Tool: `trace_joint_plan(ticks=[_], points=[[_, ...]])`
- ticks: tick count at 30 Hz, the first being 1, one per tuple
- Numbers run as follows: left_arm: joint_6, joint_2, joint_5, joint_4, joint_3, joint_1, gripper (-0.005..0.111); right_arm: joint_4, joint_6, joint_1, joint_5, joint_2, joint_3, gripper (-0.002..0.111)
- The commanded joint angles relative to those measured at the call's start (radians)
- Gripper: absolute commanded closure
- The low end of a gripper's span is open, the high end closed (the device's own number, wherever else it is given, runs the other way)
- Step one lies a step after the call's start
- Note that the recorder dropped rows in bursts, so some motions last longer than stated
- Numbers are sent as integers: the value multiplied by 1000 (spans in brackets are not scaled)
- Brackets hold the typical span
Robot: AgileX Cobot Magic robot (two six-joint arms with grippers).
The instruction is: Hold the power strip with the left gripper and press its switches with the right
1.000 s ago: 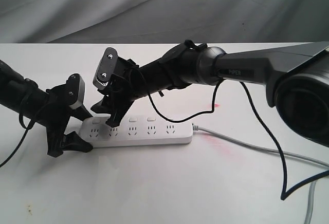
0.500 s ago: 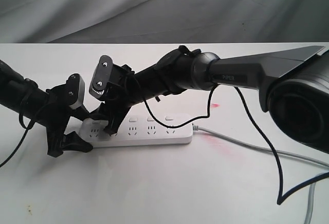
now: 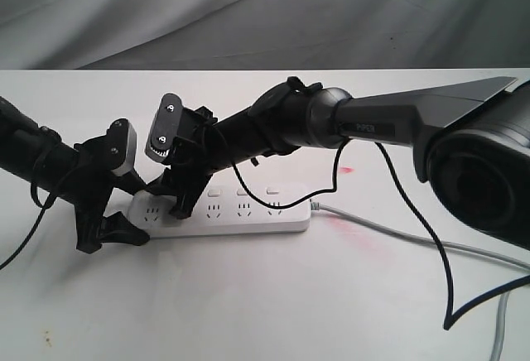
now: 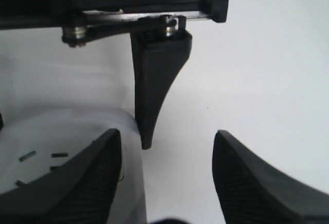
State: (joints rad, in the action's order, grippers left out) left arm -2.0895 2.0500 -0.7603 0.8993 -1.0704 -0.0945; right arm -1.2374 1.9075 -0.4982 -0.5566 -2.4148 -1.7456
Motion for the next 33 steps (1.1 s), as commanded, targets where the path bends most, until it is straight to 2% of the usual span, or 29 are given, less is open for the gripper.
trace_joint_plan(ticks=[1,14,33], points=[[-4,1,-4,6,-5,6,37,32,9,-3,7,-9,-2,57],[-4,1,-4,6,-5,6,37,131,7,-3,7,-24,-2,57],[-4,1,-4,6,-5,6,37,161,-39,-40,7,-70,-2,57]])
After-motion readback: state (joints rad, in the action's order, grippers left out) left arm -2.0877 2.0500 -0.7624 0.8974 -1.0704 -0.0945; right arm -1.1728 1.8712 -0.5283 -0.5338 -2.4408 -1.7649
